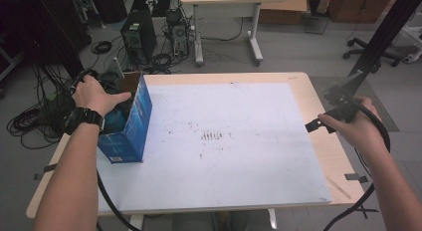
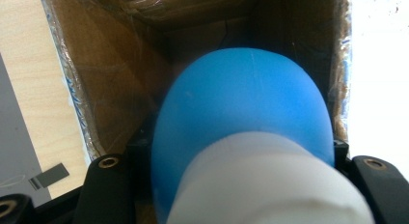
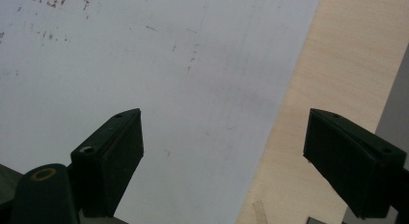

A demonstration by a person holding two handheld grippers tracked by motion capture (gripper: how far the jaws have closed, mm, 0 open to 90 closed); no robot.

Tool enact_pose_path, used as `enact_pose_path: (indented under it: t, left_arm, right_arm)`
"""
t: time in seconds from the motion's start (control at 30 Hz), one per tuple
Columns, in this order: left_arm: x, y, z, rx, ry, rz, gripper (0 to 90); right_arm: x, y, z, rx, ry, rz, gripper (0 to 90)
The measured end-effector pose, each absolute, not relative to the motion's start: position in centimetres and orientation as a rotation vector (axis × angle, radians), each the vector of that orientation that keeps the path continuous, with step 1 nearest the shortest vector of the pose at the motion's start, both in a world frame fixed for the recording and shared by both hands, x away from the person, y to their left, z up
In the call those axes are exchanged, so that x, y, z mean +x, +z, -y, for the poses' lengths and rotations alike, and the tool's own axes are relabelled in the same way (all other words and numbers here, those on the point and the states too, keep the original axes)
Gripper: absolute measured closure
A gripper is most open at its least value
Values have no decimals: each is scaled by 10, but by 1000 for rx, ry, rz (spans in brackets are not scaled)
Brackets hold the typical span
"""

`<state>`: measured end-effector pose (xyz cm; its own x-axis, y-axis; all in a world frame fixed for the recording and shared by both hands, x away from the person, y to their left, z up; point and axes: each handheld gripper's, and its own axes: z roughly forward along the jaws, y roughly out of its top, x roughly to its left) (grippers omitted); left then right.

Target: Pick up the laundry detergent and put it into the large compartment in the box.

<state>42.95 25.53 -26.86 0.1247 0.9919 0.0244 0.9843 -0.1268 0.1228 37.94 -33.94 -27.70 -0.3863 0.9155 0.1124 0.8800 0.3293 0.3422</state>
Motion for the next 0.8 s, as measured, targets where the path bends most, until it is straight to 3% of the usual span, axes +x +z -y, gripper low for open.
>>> enact_pose_path:
  t: [0.8]
  left_arm:
    - [430,-286,-259,2306,142,-2030,385]
  right_arm:
    - [380,-280,342,1689,526,-2482,139]
